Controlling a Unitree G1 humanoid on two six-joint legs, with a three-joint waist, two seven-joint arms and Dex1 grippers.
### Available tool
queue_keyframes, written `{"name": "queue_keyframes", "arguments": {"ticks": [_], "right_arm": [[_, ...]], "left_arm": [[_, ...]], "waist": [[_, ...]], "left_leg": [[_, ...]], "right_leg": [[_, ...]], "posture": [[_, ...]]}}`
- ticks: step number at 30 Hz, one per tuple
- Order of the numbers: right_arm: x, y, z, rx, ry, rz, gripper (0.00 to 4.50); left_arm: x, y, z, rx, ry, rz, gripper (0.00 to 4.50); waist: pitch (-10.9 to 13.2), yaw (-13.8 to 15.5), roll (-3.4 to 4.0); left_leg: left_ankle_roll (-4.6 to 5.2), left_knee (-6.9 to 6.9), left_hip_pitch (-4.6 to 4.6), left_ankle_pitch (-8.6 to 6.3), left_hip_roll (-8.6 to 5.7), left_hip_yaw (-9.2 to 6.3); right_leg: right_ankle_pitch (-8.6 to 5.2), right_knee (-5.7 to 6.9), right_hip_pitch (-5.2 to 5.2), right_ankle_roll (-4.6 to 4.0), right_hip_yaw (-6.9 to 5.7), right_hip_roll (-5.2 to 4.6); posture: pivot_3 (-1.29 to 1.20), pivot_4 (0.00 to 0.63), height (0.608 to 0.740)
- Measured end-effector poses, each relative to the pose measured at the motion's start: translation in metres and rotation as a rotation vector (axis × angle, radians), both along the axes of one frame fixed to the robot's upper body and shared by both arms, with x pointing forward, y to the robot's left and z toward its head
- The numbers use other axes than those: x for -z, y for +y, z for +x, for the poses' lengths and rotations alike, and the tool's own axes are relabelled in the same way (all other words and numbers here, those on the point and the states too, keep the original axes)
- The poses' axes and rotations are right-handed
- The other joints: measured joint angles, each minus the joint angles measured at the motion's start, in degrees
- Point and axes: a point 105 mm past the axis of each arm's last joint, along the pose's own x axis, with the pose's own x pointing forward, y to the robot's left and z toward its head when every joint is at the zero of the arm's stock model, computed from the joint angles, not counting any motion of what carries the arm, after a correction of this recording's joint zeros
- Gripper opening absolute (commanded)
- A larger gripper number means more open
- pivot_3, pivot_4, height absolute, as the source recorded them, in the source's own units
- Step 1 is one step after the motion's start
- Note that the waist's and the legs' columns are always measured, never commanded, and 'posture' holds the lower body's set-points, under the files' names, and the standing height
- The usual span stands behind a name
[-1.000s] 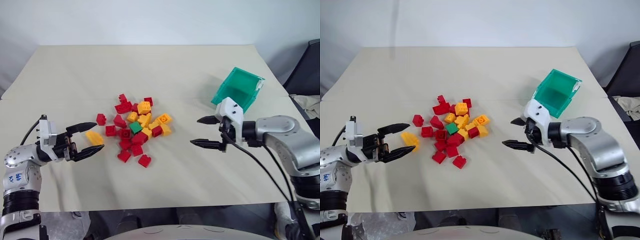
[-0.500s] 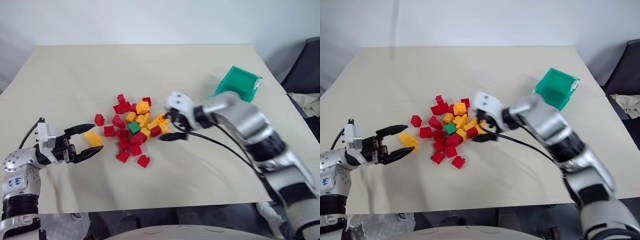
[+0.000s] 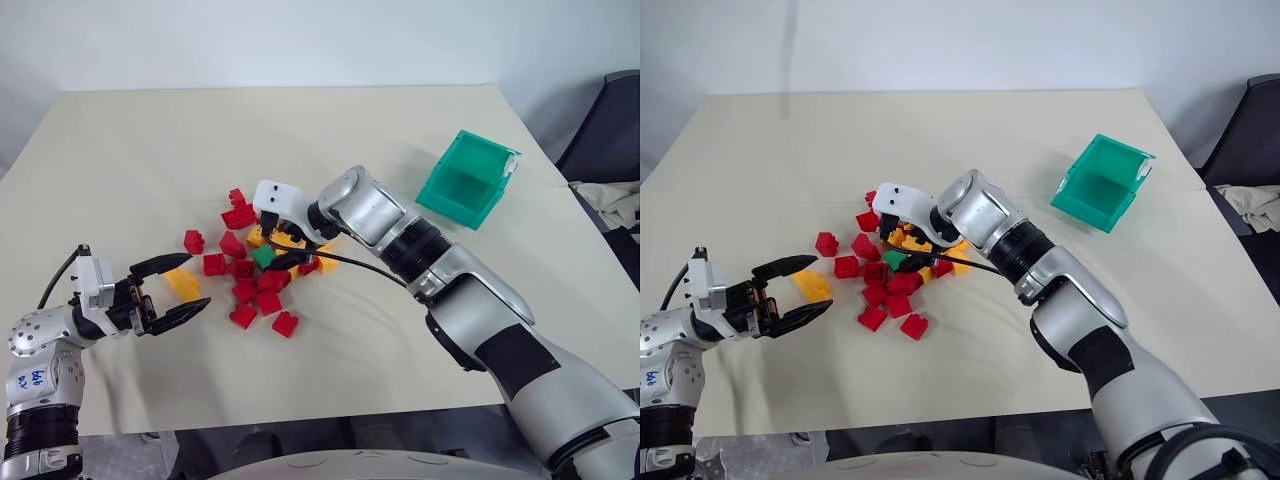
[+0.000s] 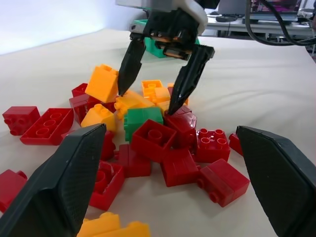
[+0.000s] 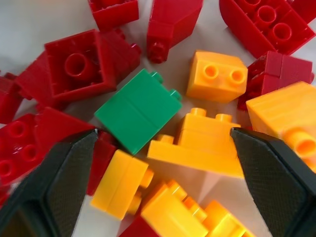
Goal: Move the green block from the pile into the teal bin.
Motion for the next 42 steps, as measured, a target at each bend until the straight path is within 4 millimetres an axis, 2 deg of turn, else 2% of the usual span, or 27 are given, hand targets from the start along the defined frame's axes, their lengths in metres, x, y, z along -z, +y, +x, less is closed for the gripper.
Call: {"name": "queue_keyframes", "arguments": {"ticks": [3, 15, 18, 29, 30, 34, 37, 40, 42], "right_arm": [[0.001, 0.007, 0.0, -0.013, -0.001, 0.009, 4.48], [0.009, 0.023, -0.018, -0.118, 0.042, -0.02, 4.48], [0.011, 0.026, -0.021, -0.133, 0.031, -0.039, 3.87], [0.009, 0.022, -0.019, -0.136, -0.019, -0.062, 0.21], [0.008, 0.022, -0.019, -0.139, -0.02, -0.059, 0.02], [0.008, 0.015, -0.018, -0.151, -0.039, -0.053, 0.02], [0.007, 0.002, -0.017, -0.197, -0.076, -0.045, 0.02], [0.006, -0.009, -0.018, -0.221, -0.09, -0.055, 0.58], [0.006, -0.011, -0.019, -0.231, -0.099, -0.066, 1.24]], "left_arm": [[-0.002, -0.001, -0.002, -0.003, -0.01, 0.002, 4.5], [-0.003, -0.001, -0.004, -0.018, -0.017, 0.007, 4.5], [-0.003, -0.002, -0.004, -0.019, -0.02, 0.006, 4.5], [-0.009, -0.004, 0.0, -0.013, -0.041, 0.004, 4.5], [-0.009, -0.004, 0.0, -0.012, -0.042, 0.004, 4.5], [-0.009, -0.004, 0.001, -0.012, -0.04, 0.002, 4.5], [-0.008, -0.003, 0.002, -0.016, -0.033, -0.003, 4.5], [-0.007, -0.002, 0.004, -0.02, -0.026, -0.009, 4.5], [-0.008, -0.002, 0.004, -0.019, -0.032, -0.009, 4.5]], "waist": [[0.0, -0.05, 0.0], [0.0, 0.09, 0.0], [0.0, 0.11, 0.0], [0.0, 0.28, 0.0], [0.0, 0.29, 0.0], [-0.01, 0.52, -0.01], [-0.01, 0.63, -0.01], [-0.01, 0.46, -0.01], [0.0, 0.4, -0.01]], "left_leg": [[-0.02, 0.0, 0.02, 0.01, 0.03, -0.01], [-0.02, 0.0, 0.0, 0.01, -0.09, -0.06], [-0.02, 0.0, 0.01, 0.01, -0.09, -0.07], [-0.01, 0.0, 0.01, 0.0, -0.18, -0.14], [0.0, 0.0, 0.02, 0.0, -0.19, -0.15], [0.01, 0.0, 0.02, 0.01, -0.27, -0.15], [0.06, 0.0, 0.01, 0.01, -0.59, -0.15], [0.09, 0.0, 0.02, -0.01, -0.61, -0.19], [0.09, 0.0, 0.01, -0.01, -0.59, -0.19]], "right_leg": [[0.0, 0.03, 0.02, 0.0, -0.04, -0.37], [0.0, 0.02, 0.04, 0.0, -0.6, -0.6], [0.0, 0.03, 0.05, 0.0, -0.62, -0.61], [0.0, 0.02, 0.07, 0.0, -0.76, -0.68], [0.0, 0.02, 0.07, 0.0, -0.76, -0.69], [0.0, 0.02, 0.12, 0.0, -0.83, -0.74], [0.0, 0.0, 0.13, 0.01, -0.86, -0.83], [0.01, 0.01, 0.11, 0.01, -0.86, -0.84], [0.01, 0.01, 0.1, 0.01, -0.86, -0.82]], "posture": [[0.0, 0.15, 0.74], [0.0, 0.15, 0.74], [0.0, 0.15, 0.74], [0.0, 0.15, 0.74], [0.0, 0.15, 0.74], [0.0, 0.15, 0.74], [0.0, 0.15, 0.74], [0.0, 0.15, 0.74], [0.0, 0.15, 0.74]]}}
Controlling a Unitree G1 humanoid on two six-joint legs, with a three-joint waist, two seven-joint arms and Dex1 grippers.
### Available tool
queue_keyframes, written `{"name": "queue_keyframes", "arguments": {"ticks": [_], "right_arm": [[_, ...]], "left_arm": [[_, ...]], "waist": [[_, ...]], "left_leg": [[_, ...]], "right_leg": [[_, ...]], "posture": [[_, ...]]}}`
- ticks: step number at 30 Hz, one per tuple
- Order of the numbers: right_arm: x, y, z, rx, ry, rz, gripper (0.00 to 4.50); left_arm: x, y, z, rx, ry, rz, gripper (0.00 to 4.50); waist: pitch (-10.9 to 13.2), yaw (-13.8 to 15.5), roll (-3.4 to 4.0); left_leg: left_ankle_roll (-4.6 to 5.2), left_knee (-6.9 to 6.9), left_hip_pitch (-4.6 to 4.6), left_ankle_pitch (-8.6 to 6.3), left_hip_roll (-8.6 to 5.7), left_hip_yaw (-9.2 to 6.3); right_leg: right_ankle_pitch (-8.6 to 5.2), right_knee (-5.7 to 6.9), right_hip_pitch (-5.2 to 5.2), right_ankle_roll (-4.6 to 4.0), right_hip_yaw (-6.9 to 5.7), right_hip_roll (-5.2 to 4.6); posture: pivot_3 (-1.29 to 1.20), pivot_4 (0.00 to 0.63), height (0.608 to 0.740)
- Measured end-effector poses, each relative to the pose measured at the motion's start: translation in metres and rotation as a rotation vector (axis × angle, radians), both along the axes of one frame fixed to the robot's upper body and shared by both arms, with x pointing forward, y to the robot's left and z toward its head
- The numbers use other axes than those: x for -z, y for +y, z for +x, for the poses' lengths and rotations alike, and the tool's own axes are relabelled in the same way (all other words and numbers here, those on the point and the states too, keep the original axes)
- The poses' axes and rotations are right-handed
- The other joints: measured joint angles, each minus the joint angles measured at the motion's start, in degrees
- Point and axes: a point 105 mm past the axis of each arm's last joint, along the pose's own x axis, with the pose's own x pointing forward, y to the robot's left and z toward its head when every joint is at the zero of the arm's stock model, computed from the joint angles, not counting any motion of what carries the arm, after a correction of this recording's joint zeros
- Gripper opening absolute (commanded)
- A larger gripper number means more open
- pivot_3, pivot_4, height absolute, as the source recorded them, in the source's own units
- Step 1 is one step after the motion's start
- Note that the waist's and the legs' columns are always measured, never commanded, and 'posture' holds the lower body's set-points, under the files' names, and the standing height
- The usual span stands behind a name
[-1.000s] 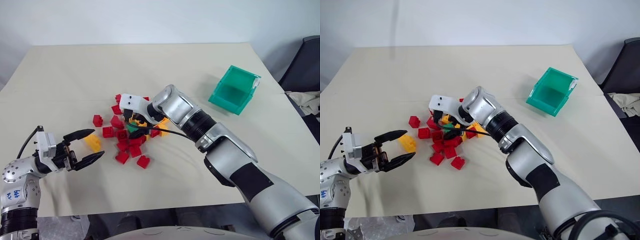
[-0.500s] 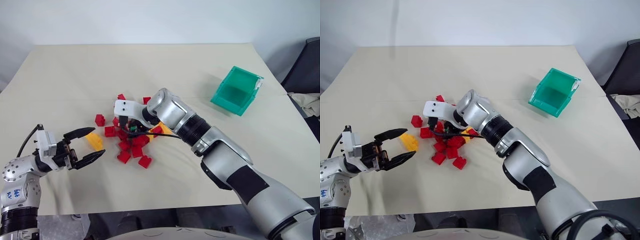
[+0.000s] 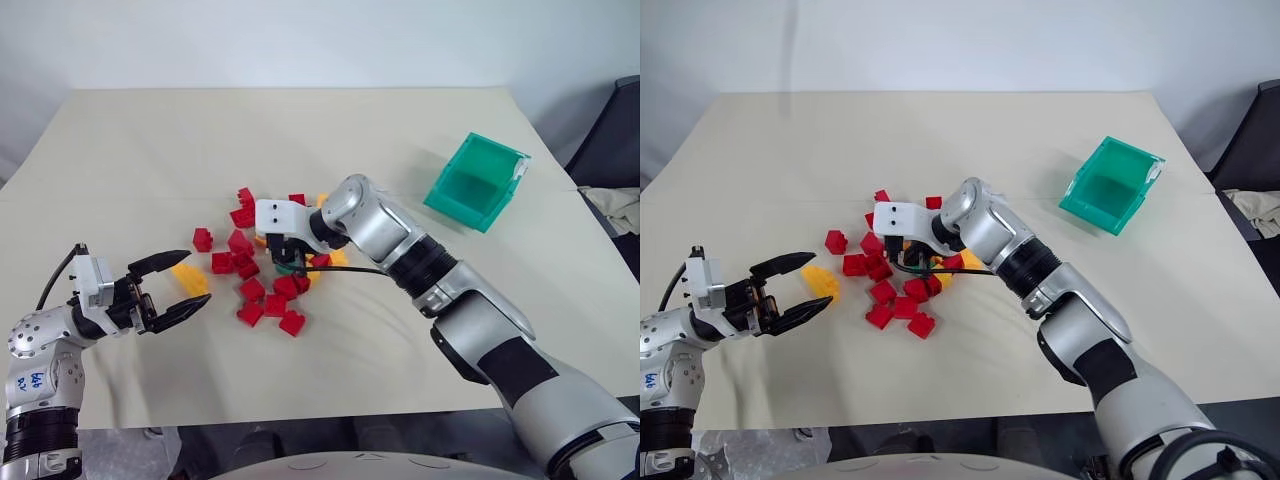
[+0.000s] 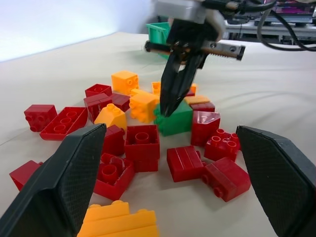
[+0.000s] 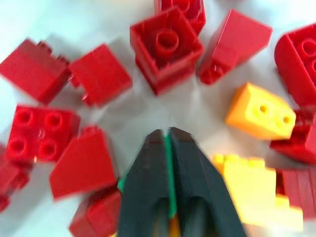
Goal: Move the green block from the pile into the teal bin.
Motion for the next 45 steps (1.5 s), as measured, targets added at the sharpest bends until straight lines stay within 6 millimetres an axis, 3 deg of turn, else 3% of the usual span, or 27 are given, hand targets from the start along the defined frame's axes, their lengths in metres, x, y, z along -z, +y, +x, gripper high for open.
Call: {"name": "queue_keyframes", "arguments": {"ticks": [6, 9, 13, 27, 33, 36, 41, 45], "right_arm": [[0.002, -0.009, -0.001, 0.041, -0.006, -0.032, 3.21], [0.005, -0.022, 0.004, 0.135, 0.022, -0.078, 3.21], [0.006, -0.024, 0.004, 0.216, 0.053, -0.107, 3.21], [0.018, -0.001, -0.005, 0.272, 0.177, -0.051, 3.21], [0.019, -0.002, 0.001, 0.31, 0.169, -0.04, 1.47], [0.017, -0.003, 0.001, 0.311, 0.166, -0.027, 1.48], [-0.017, -0.023, 0.007, 0.319, 0.101, 0.141, 1.48], [-0.027, -0.058, 0.01, 0.363, 0.06, 0.271, 1.48]], "left_arm": [[-0.002, -0.001, 0.001, 0.001, -0.007, -0.001, 4.5], [-0.001, 0.0, 0.001, 0.0, -0.006, -0.002, 4.5], [-0.002, 0.0, 0.002, 0.0, -0.007, -0.004, 4.5], [0.001, 0.001, 0.004, -0.005, 0.005, -0.018, 4.5], [0.002, 0.001, 0.004, -0.006, 0.006, -0.02, 4.5], [0.002, -0.001, 0.005, -0.006, 0.005, -0.029, 4.5], [-0.001, -0.02, 0.005, 0.048, -0.009, -0.023, 4.5], [-0.011, -0.048, 0.014, 0.108, -0.03, -0.028, 4.5]], "waist": [[0.0, -0.11, 0.01], [0.0, -0.02, 0.0], [-0.01, -0.01, -0.01], [0.0, -0.1, 0.01], [0.0, -0.27, 0.0], [0.01, -0.2, 0.01], [-0.01, 0.34, -0.01], [0.0, 1.32, -0.01]], "left_leg": [[0.0, 0.0, 0.02, 0.0, 0.06, 0.0], [0.0, 0.0, 0.03, 0.0, 0.03, -0.01], [0.01, 0.0, 0.08, 0.01, 0.01, -0.01], [0.01, 0.0, 0.05, 0.01, 0.01, -0.01], [0.01, 0.0, 0.06, 0.01, 0.03, -0.02], [0.01, -0.01, 0.04, 0.01, 0.05, -0.02], [0.05, 0.0, -0.04, -0.01, -0.11, -0.09], [0.21, 0.0, -0.04, -0.03, -0.33, -0.05]], "right_leg": [[0.0, 0.02, -0.03, 0.0, 0.04, 0.06], [0.0, 0.02, -0.02, 0.0, 0.04, 0.03], [0.0, 0.04, 0.01, 0.0, 0.04, 0.02], [0.0, 0.03, -0.01, 0.0, 0.04, 0.03], [0.0, 0.03, -0.02, 0.0, 0.07, 0.02], [0.0, 0.03, -0.03, 0.0, 0.05, 0.06], [0.01, -0.02, -0.03, 0.02, -0.01, -0.15], [0.06, -0.07, -0.01, 0.11, -0.08, -0.37]], "posture": [[0.0, 0.15, 0.74], [0.0, 0.15, 0.74], [0.0, 0.15, 0.74], [0.0, 0.15, 0.74], [0.0, 0.15, 0.74], [0.0, 0.15, 0.74], [0.0, 0.15, 0.74], [0.0, 0.15, 0.74]]}}
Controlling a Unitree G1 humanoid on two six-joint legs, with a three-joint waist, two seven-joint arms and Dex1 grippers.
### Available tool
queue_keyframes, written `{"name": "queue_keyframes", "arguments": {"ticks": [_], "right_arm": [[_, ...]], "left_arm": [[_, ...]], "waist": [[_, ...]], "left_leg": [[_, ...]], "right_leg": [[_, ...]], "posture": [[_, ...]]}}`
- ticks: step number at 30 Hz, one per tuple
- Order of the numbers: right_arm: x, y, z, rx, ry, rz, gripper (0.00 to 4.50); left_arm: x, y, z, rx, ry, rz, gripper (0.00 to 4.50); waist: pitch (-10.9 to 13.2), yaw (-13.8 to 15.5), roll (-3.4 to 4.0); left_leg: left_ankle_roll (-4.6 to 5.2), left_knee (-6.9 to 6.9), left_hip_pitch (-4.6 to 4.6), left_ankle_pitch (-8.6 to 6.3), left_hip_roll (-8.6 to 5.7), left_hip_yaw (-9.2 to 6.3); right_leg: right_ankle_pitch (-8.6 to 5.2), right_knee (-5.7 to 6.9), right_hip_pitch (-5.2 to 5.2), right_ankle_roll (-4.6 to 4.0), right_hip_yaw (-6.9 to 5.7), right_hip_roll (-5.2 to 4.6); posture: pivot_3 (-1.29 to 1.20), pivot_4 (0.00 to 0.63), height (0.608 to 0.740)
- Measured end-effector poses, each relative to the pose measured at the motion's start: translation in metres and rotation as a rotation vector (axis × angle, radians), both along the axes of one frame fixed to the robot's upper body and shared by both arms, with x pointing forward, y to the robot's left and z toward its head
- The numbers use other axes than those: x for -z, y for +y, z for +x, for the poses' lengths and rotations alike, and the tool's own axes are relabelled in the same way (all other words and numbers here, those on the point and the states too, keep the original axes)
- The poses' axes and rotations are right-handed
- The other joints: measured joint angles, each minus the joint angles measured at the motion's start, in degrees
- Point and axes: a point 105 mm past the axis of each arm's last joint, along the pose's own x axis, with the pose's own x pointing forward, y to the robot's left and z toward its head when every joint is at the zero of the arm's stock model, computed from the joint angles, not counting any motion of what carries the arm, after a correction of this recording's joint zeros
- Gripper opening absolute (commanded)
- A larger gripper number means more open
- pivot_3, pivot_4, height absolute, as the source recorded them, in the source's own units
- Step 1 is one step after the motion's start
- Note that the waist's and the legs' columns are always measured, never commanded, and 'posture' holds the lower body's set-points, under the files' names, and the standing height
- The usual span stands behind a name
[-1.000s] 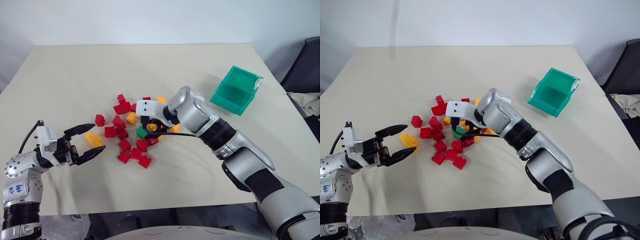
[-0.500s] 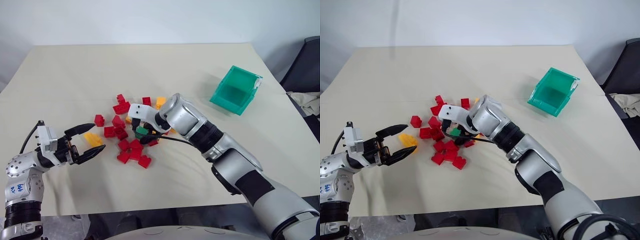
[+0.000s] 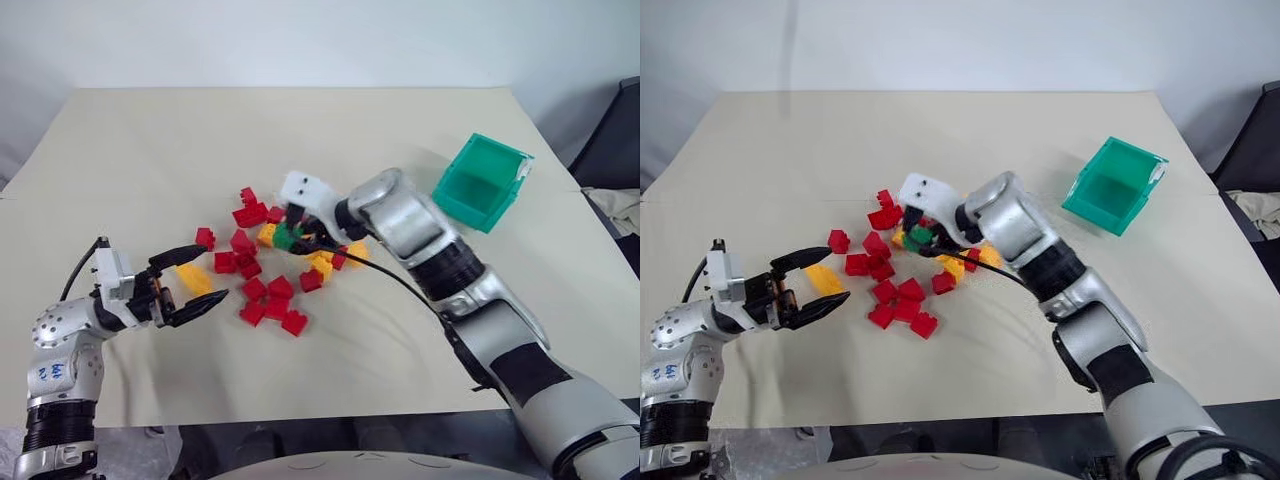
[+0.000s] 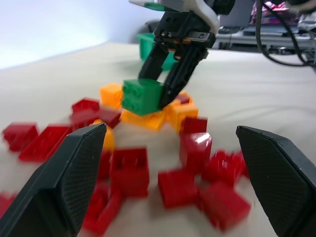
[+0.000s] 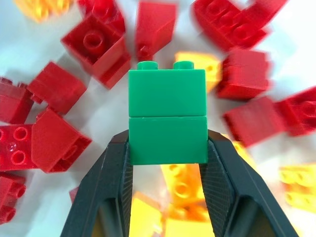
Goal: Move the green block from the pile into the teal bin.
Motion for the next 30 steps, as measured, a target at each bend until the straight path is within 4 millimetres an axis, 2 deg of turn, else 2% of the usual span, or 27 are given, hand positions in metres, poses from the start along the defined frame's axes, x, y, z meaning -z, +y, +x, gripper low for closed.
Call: {"name": "queue_keyframes", "arguments": {"ticks": [2, 6, 8, 12, 14, 16, 21, 25, 28, 30], "right_arm": [[-0.007, -0.029, 0.006, 0.089, -0.054, 0.052, 1.48], [-0.035, -0.106, 0.023, 0.4, -0.224, 0.132, 1.48], [-0.044, -0.151, 0.029, 0.6, -0.298, 0.146, 1.48], [-0.057, -0.223, 0.03, 0.922, -0.393, 0.156, 1.48], [-0.056, -0.249, 0.032, 1.015, -0.434, 0.128, 1.48], [-0.052, -0.26, 0.037, 1.053, -0.445, 0.12, 1.48], [-0.041, -0.267, 0.058, 1.043, -0.438, 0.12, 3.19], [-0.039, -0.266, 0.065, 1.012, -0.443, 0.137, 4.48], [-0.042, -0.263, 0.067, 0.977, -0.457, 0.151, 4.48], [-0.049, -0.252, 0.064, 0.89, -0.476, 0.166, 4.48]], "left_arm": [[-0.005, -0.016, 0.009, 0.011, -0.013, 0.007, 4.5], [-0.016, -0.044, 0.031, -0.013, -0.04, 0.022, 4.5], [-0.025, -0.063, 0.043, -0.022, -0.057, -0.01, 4.5], [-0.032, -0.093, 0.062, -0.025, -0.05, -0.042, 4.5], [-0.035, -0.107, 0.07, -0.009, -0.046, -0.047, 4.5], [-0.037, -0.116, 0.076, -0.005, -0.048, -0.031, 4.5], [-0.034, -0.119, 0.098, -0.075, -0.022, 0.032, 4.5], [-0.027, -0.117, 0.104, -0.113, -0.018, 0.073, 4.5], [-0.027, -0.117, 0.104, -0.115, -0.003, 0.069, 4.5], [-0.026, -0.114, 0.102, -0.102, 0.034, 0.052, 4.5]], "waist": [[0.01, 0.71, 0.02], [0.01, 1.79, 0.02], [0.01, 1.87, 0.02], [0.02, 1.71, 0.03], [0.02, 1.66, 0.03], [0.02, 1.35, 0.03], [0.05, 0.71, 0.09], [0.06, 0.68, 0.1], [0.06, 0.8, 0.1], [0.07, 0.83, 0.11]], "left_leg": [[0.11, 0.03, -0.05, 0.01, -0.12, 0.07], [0.16, 0.05, -0.07, 0.04, -0.18, 0.31], [0.16, 0.05, -0.07, 0.05, -0.18, 0.52], [-0.01, 0.04, -0.04, 0.19, -0.15, 0.66], [0.05, 0.04, -0.01, 0.22, -0.14, 0.74], [0.09, 0.03, 0.05, 0.24, -0.12, 0.83], [0.15, -0.01, 0.16, 0.27, -0.1, 0.92], [0.07, -0.02, 0.08, 0.32, -0.09, 0.92], [0.07, -0.01, 0.06, 0.32, -0.11, 0.94], [0.07, -0.01, 0.04, 0.32, -0.1, 0.93]], "right_leg": [[0.04, -0.06, 0.03, 0.07, -0.04, -0.06], [0.12, -0.19, 0.06, 0.22, -0.01, -0.07], [0.12, -0.2, 0.07, 0.23, -0.02, -0.05], [0.15, -0.21, 0.05, 0.27, 0.1, 0.05], [0.18, -0.24, 0.06, 0.32, 0.18, 0.1], [0.21, -0.26, 0.06, 0.37, 0.3, 0.17], [0.24, -0.23, 0.07, 0.42, 0.42, 0.22], [0.26, -0.26, 0.06, 0.45, 0.44, 0.18], [0.27, -0.29, 0.06, 0.47, 0.44, 0.13], [0.27, -0.3, 0.04, 0.47, 0.44, 0.14]], "posture": [[0.0, 0.15, 0.74], [0.0, 0.15, 0.74], [0.0, 0.15, 0.74], [0.0, 0.15, 0.74], [0.0, 0.15, 0.74], [0.0, 0.15, 0.74], [0.0, 0.15, 0.74], [0.0, 0.15, 0.74], [0.0, 0.15, 0.74], [0.0, 0.15, 0.74]]}}
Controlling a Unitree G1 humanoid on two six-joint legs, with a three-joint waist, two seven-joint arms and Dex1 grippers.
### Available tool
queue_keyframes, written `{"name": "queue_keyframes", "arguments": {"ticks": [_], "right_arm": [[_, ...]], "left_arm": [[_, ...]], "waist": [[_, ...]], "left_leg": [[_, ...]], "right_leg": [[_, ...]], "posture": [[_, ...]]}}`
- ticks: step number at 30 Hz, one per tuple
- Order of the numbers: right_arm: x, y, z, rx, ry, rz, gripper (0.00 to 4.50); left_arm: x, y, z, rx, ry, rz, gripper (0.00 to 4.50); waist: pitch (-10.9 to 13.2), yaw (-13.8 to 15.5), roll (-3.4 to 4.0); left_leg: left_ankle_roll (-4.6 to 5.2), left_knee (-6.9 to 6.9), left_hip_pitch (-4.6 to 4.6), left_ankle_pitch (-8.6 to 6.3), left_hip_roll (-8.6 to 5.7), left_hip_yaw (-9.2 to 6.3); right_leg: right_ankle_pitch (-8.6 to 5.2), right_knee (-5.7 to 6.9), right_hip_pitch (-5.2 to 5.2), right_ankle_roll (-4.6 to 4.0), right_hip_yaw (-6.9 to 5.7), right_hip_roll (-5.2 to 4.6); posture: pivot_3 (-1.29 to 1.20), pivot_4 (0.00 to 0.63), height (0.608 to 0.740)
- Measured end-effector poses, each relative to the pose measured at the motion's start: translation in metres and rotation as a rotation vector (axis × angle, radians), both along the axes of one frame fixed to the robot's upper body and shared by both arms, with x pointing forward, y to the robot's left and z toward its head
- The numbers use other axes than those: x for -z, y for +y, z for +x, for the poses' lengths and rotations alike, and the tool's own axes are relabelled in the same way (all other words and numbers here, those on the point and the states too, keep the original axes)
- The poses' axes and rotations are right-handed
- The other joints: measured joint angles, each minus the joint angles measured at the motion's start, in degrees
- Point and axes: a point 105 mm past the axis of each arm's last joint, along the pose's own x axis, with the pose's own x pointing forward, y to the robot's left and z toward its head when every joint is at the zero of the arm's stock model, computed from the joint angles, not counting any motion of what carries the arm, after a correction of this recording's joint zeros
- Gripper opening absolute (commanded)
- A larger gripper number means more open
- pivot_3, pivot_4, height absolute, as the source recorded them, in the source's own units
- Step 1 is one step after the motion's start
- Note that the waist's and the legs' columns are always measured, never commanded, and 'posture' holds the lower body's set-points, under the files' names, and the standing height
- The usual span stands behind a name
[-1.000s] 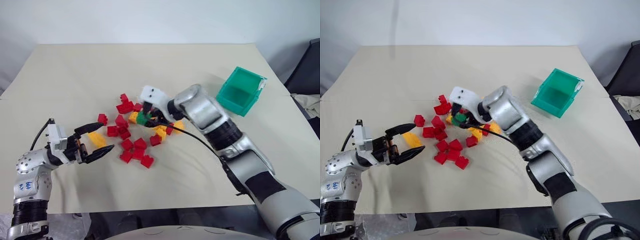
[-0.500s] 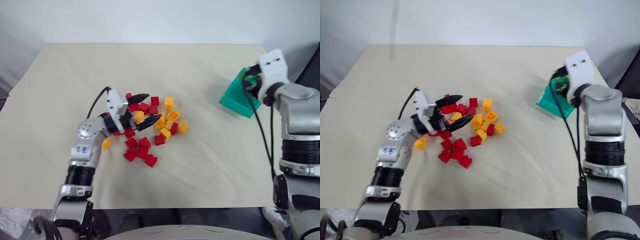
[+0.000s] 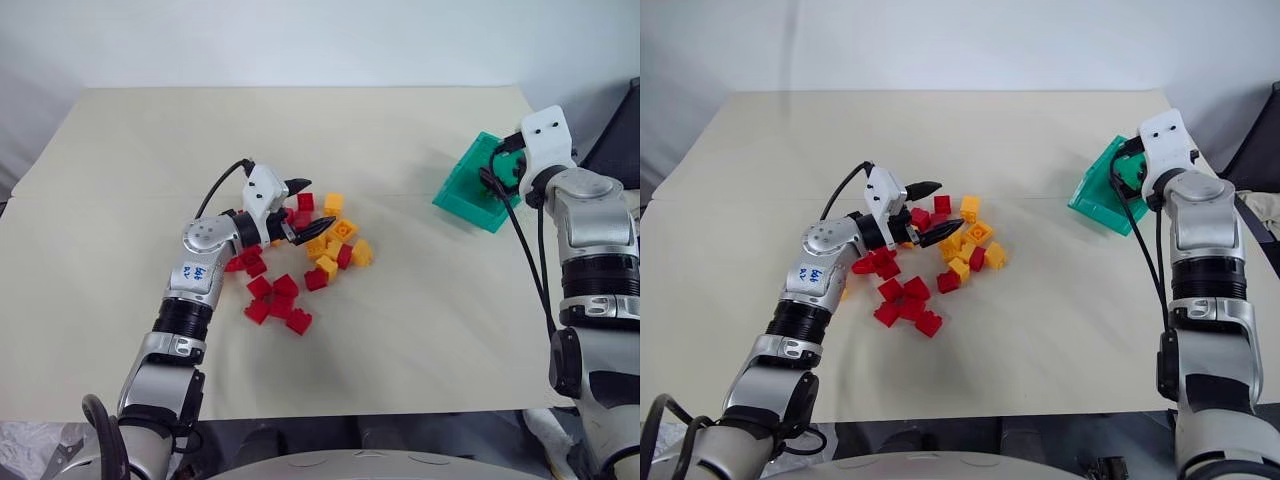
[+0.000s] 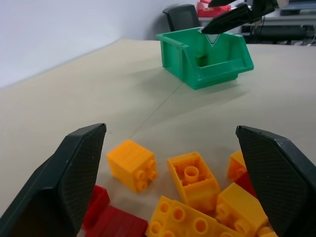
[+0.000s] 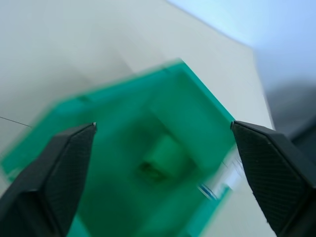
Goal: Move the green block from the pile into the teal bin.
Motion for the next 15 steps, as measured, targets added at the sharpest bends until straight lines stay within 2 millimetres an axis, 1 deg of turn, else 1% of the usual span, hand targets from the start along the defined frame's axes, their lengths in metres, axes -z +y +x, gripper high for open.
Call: {"name": "queue_keyframes", "arguments": {"ticks": [2, 4, 5, 6, 8, 9, 10, 11, 12, 13, 14, 15], "right_arm": [[-0.007, 0.016, -0.008, -0.12, -0.024, -0.026, 4.48], [-0.004, 0.03, -0.023, -0.253, -0.015, -0.05, 4.48], [0.002, 0.037, -0.033, -0.332, 0.004, -0.054, 4.48], [0.012, 0.044, -0.045, -0.417, 0.035, -0.049, 4.48], [0.033, 0.056, -0.063, -0.544, 0.102, -0.005, 4.48], [0.044, 0.061, -0.079, -0.636, 0.137, 0.032, 4.48], [0.056, 0.066, -0.096, -0.734, 0.187, 0.059, 4.48], [0.069, 0.067, -0.111, -0.804, 0.239, 0.085, 4.48], [0.08, 0.064, -0.121, -0.836, 0.279, 0.112, 4.48], [0.089, 0.059, -0.127, -0.84, 0.308, 0.136, 4.48], [0.094, 0.055, -0.128, -0.835, 0.317, 0.145, 4.48], [0.097, 0.053, -0.13, -0.842, 0.321, 0.137, 4.48]], "left_arm": [[0.001, 0.007, -0.007, 0.018, 0.022, -0.002, 4.5], [0.003, 0.019, -0.013, 0.017, 0.027, -0.002, 4.5], [0.003, 0.028, -0.016, 0.001, 0.032, -0.009, 4.5], [0.002, 0.039, -0.018, -0.023, 0.048, -0.027, 4.5], [0.0, 0.061, -0.019, -0.08, 0.083, -0.065, 4.5], [-0.002, 0.07, -0.023, -0.087, 0.096, -0.066, 4.5], [-0.003, 0.083, -0.031, -0.094, 0.097, -0.051, 4.5], [-0.002, 0.099, -0.041, -0.101, 0.104, -0.03, 4.5], [0.0, 0.116, -0.049, -0.116, 0.116, -0.013, 4.5], [0.001, 0.129, -0.057, -0.13, 0.127, -0.001, 4.5], [0.003, 0.138, -0.062, -0.137, 0.14, 0.021, 4.5], [0.005, 0.143, -0.068, -0.135, 0.147, 0.048, 4.5]], "waist": [[0.0, -0.05, 0.0], [0.0, 0.1, 0.0], [0.0, 0.27, 0.0], [0.0, 0.54, 0.0], [0.0, 0.82, 0.0], [0.0, 0.98, 0.0], [0.0, 1.01, 0.0], [0.0, 1.02, 0.0], [0.0, 1.01, 0.0], [0.01, 0.97, 0.01], [0.01, 0.93, 0.02], [0.02, 0.93, 0.04]], "left_leg": [[0.01, 0.0, 0.01, -0.01, 0.05, -0.02], [0.0, 0.0, 0.0, -0.01, 0.08, -0.06], [0.0, 0.01, 0.0, -0.01, 0.09, -0.08], [0.0, 0.01, 0.01, -0.01, 0.09, -0.1], [0.07, 0.06, 0.02, -0.05, 0.06, -0.08], [0.13, 0.07, 0.02, -0.08, 0.05, -0.1], [0.13, 0.06, 0.08, -0.09, 0.07, -0.16], [0.16, 0.04, 0.11, -0.11, 0.08, -0.17], [0.26, 0.03, 0.18, -0.17, 0.09, -0.18], [0.34, 0.03, 0.25, -0.21, 0.06, -0.16], [0.35, 0.06, 0.34, -0.22, 0.03, -0.13], [0.35, 0.06, 0.45, -0.21, 0.01, -0.12]], "right_leg": [[0.0, 0.0, 0.0, 0.0, 0.0, 0.06], [0.0, -0.01, 0.01, 0.0, -0.03, 0.08], [0.0, -0.01, 0.02, 0.0, -0.03, 0.08], [0.0, -0.02, 0.05, 0.0, -0.03, 0.09], [0.05, 0.01, 0.06, 0.08, -0.01, 0.06], [0.06, -0.01, 0.1, 0.09, -0.01, 0.07], [0.05, -0.04, 0.19, 0.08, -0.02, 0.1], [0.05, -0.11, 0.26, 0.08, -0.03, 0.1], [0.05, -0.16, 0.37, 0.08, -0.06, 0.08], [0.05, -0.2, 0.44, 0.08, -0.05, 0.02], [0.11, -0.25, 0.53, 0.11, -0.05, -0.04], [0.21, -0.48, 0.7, 0.13, -0.06, -0.05]], "posture": [[0.0, 0.15, 0.74], [0.0, 0.15, 0.74], [0.0, 0.15, 0.74], [0.0, 0.15, 0.74], [0.0, 0.15, 0.74], [0.0, 0.15, 0.74], [0.0, 0.15, 0.74], [0.0, 0.15, 0.74], [0.0, 0.15, 0.74], [0.0, 0.15, 0.74], [0.0, 0.15, 0.74], [0.0, 0.15, 0.74]]}}
